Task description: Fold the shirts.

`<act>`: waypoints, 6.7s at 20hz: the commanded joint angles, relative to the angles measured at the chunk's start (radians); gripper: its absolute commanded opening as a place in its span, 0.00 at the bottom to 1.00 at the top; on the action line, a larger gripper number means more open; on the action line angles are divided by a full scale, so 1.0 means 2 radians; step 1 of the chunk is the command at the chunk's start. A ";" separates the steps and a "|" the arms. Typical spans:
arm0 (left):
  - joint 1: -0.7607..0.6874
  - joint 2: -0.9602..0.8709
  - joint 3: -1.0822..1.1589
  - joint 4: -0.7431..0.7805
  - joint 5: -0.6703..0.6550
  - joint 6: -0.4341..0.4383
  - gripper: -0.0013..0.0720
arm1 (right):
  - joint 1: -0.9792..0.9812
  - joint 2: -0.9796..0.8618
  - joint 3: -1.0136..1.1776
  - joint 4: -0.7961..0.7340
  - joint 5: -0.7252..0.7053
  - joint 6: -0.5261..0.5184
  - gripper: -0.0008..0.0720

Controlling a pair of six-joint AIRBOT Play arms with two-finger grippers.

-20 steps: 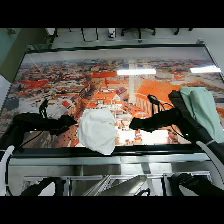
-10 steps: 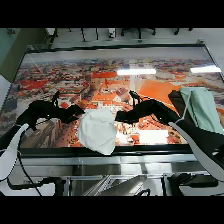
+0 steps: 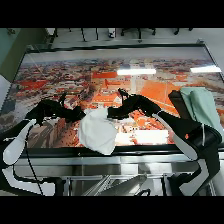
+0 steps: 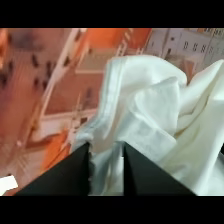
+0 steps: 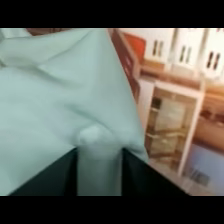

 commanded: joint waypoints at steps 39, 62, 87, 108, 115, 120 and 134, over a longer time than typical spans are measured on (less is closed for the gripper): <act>-0.094 0.284 0.090 0.088 -0.002 -0.031 0.03 | -0.001 0.184 0.137 -0.067 -0.175 -0.149 0.04; 0.021 0.244 -0.054 0.044 0.196 -0.095 0.96 | -0.307 0.081 0.146 -0.054 -0.311 -0.120 0.65; -0.208 0.262 -0.166 0.127 -0.039 -0.209 0.03 | -0.305 0.004 0.104 -0.052 -0.332 -0.177 0.65; 0.139 0.335 -0.163 0.208 0.113 -0.109 0.03 | 0.018 0.005 -0.051 -0.007 -0.223 -0.201 0.65; 0.139 0.377 -0.163 0.208 0.097 -0.104 0.03 | 0.040 0.008 -0.051 -0.003 -0.229 -0.186 0.04; 0.140 0.466 -0.127 0.208 0.100 -0.105 0.03 | 0.013 0.104 -0.017 -0.004 -0.276 -0.169 0.03; 0.140 0.468 0.530 0.108 0.099 -0.130 0.03 | -0.175 0.420 0.435 -0.105 -0.144 -0.171 0.03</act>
